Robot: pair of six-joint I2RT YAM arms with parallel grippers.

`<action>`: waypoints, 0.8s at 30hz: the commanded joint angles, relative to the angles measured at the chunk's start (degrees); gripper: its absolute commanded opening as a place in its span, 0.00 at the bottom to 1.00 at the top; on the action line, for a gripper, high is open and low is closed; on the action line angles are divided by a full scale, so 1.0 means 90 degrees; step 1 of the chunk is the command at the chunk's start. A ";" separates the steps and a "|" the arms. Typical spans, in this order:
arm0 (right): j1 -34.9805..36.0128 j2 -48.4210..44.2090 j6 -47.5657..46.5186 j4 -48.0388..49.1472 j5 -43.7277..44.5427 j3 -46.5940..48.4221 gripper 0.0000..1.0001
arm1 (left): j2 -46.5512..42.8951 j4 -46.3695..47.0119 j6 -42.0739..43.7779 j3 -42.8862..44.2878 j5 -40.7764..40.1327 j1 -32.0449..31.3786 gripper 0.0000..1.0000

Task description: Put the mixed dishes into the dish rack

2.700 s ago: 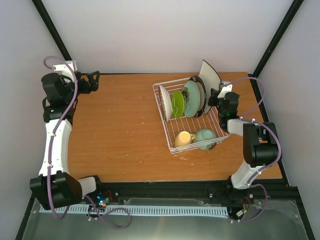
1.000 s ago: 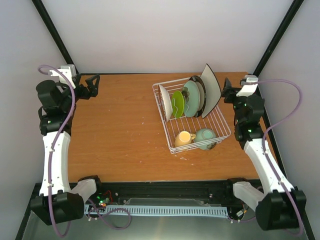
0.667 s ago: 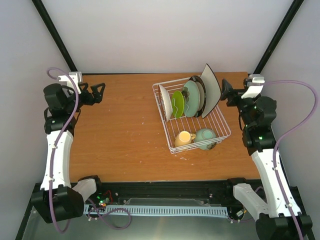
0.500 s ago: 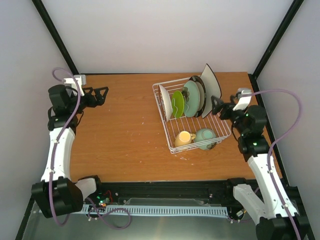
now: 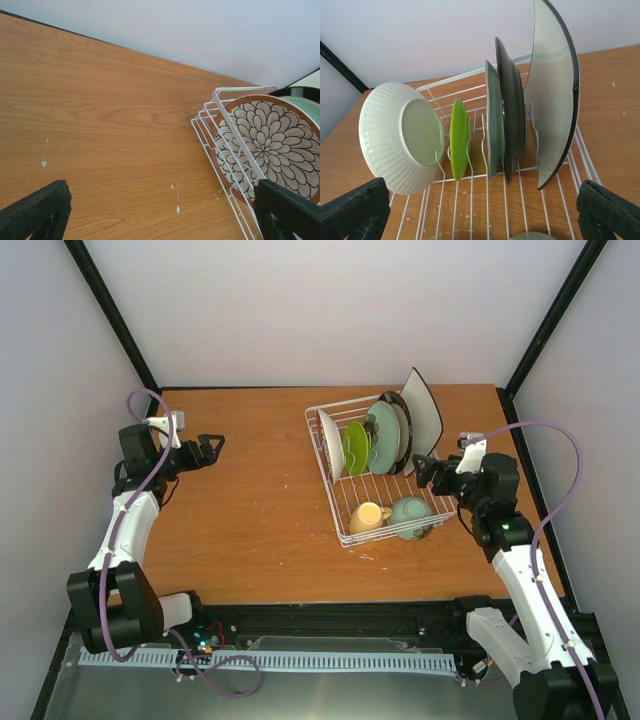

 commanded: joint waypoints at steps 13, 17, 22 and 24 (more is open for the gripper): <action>0.0031 0.0200 -0.0340 -0.0218 0.0664 0.0651 1.00 | -0.0159 -0.0149 0.0309 0.0390 -0.0532 -0.0003 1.00; 0.0031 0.0224 -0.0355 -0.0285 0.0748 0.0755 1.00 | -0.0138 -0.0153 0.0315 0.0461 -0.0523 -0.0009 1.00; 0.0031 0.0205 -0.0393 -0.0395 0.0849 0.0845 1.00 | -0.0226 -0.0238 0.0401 0.0511 -0.0650 -0.0002 1.00; 0.0036 0.0184 -0.0409 -0.0459 0.0916 0.0880 1.00 | -0.0285 -0.0225 0.0418 0.0518 -0.0666 -0.0008 1.00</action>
